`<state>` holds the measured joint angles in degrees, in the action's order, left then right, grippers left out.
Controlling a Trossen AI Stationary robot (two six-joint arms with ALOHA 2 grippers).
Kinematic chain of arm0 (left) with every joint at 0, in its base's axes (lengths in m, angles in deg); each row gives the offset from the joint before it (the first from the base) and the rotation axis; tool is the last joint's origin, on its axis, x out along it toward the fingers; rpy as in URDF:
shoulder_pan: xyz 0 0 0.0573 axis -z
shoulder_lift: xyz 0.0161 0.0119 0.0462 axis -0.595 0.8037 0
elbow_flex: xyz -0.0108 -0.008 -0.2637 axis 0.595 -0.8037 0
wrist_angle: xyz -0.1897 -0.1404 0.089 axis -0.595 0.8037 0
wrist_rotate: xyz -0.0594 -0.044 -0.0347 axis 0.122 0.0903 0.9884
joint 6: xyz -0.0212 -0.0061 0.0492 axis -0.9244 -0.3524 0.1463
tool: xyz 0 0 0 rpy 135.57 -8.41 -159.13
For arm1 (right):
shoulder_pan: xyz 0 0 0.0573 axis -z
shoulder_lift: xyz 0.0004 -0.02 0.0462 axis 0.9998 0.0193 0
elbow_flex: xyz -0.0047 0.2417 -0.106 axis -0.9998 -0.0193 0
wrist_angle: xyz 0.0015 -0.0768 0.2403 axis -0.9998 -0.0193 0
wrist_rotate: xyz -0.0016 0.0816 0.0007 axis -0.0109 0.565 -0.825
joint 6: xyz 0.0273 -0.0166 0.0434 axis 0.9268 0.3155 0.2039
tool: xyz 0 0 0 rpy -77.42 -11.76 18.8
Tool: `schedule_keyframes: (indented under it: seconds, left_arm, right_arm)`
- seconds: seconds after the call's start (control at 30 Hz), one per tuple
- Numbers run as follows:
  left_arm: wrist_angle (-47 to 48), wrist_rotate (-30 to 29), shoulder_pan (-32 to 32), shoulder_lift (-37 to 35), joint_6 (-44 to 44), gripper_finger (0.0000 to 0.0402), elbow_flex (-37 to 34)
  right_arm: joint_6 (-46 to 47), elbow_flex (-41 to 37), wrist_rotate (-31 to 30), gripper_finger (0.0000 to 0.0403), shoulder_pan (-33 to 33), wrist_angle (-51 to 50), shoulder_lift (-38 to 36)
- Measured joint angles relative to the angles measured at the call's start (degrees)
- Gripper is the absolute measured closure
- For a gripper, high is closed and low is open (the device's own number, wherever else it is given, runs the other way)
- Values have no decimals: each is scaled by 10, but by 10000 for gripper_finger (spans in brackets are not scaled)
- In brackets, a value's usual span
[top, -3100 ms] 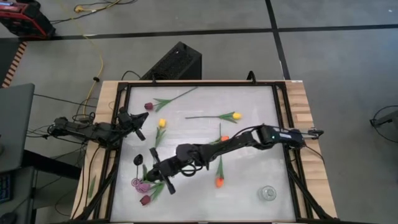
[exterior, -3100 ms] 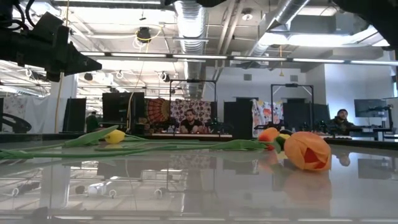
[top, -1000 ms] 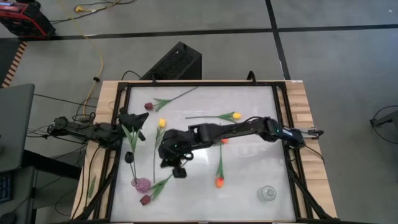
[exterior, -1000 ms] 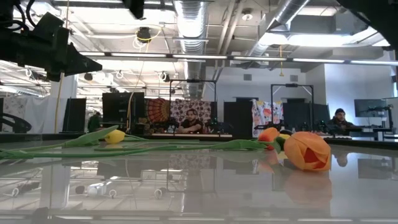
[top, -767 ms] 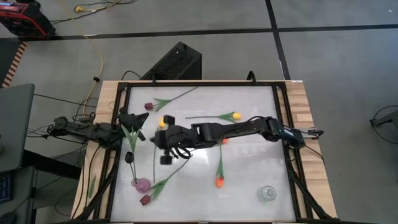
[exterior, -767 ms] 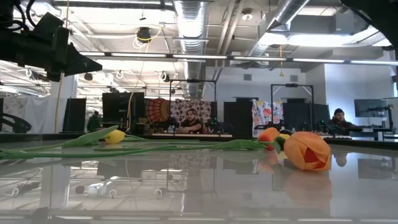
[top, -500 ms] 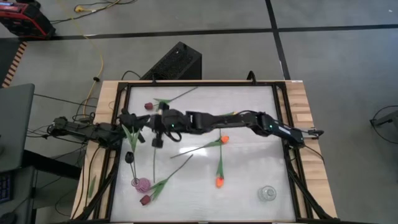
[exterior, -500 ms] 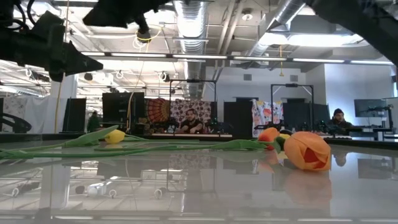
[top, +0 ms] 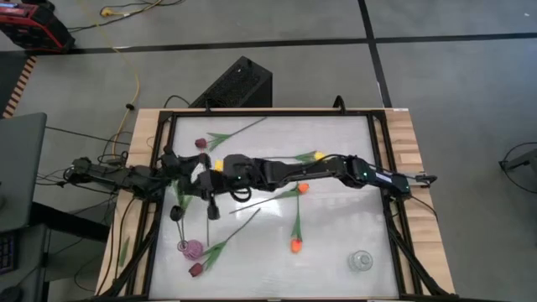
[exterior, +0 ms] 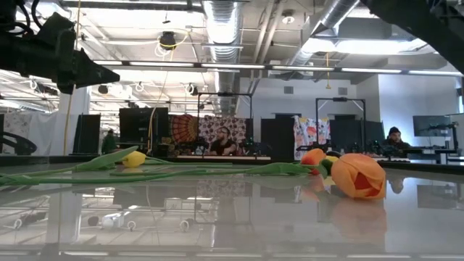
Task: Sort flowers into vase by color
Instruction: Put the black flower into the pink flower vase
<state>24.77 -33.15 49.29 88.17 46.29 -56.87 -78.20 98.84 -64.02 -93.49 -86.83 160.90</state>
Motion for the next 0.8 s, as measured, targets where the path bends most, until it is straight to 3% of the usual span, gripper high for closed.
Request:
schedule_keyframes:
  seconds: [0.2, 0.37, 0.43, 0.6, 0.8]
  left_arm:
    - [0, 0, 0, 0, -3, 401, 0]
    - [1, 0, 0, 0, -22, 401, 0]
    - [1, 2, 0, 0, -24, 401, 0]
    - [2, 3, 0, 0, -33, 401, 0]
    - [2, 3, 0, 0, -38, 401, 1]
  right_arm:
    - [2, 3, -127, 383, 16, -231, -30]
    - [45, 9, -130, 382, 9, -462, -71]
    - [58, 9, -139, 381, 0, -509, -81]
    - [47, 8, -186, 383, -15, -412, -91]
    - [-17, -44, -154, 382, -13, -82, -62]
